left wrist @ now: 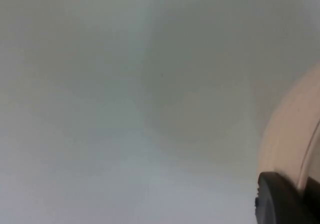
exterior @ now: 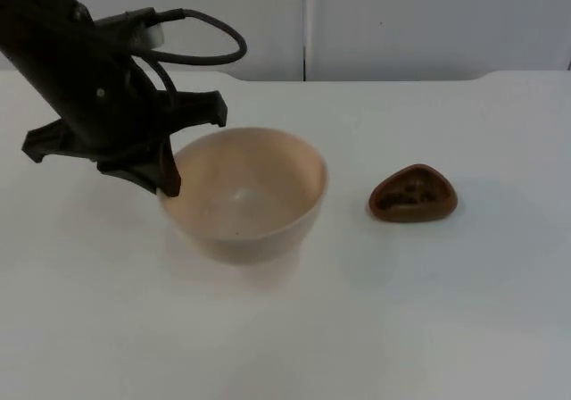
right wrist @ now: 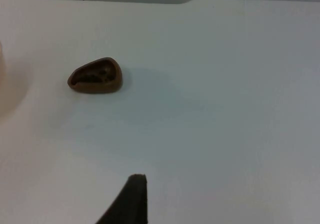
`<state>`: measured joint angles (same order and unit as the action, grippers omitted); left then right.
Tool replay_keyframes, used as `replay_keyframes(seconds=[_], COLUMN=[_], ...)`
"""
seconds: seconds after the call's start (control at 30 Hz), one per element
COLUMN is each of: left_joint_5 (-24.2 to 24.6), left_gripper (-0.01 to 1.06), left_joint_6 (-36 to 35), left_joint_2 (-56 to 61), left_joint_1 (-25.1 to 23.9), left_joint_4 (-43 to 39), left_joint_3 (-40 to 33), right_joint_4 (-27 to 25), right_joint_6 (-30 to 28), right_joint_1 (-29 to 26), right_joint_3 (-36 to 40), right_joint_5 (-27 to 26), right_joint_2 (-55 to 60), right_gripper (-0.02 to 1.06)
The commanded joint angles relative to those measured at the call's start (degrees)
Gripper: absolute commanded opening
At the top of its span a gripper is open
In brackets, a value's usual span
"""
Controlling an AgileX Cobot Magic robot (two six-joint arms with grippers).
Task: Pick up the bowl with the left hand and pour the coffee beans from the cup into the bowl with the right hand.
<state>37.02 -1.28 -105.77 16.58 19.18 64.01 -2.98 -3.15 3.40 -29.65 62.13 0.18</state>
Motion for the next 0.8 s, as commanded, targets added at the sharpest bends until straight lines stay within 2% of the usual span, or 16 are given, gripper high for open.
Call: replay_keyframes(seconds=[0.0, 0.27, 0.5, 0.77], left_joint_5=[2.0, 4.6, 3.2, 4.3], left_gripper=[0.0, 0.0, 0.0, 0.0], left_joint_6=[-0.5, 1.3, 1.3, 1.9], left_joint_2=[1.7, 2.6, 2.6, 2.6], left_joint_1=[0.0, 0.9, 5.4, 6.8], left_joint_4=[-1.2, -1.7, -3.6, -2.6], left_joint_3=[0.3, 0.3, 0.3, 0.3], right_joint_4=[0.3, 0.3, 0.3, 0.3], right_joint_6=[-0.7, -0.7, -0.7, -0.7], right_joint_1=[-0.3, -0.3, -0.3, -0.3], right_joint_3=[0.1, 0.1, 0.1, 0.1], right_joint_5=[-0.3, -0.3, -0.3, -0.3], right_joint_2=[-0.2, -0.2, -0.2, -0.2], right_gripper=[1.05, 1.05, 1.05, 1.05])
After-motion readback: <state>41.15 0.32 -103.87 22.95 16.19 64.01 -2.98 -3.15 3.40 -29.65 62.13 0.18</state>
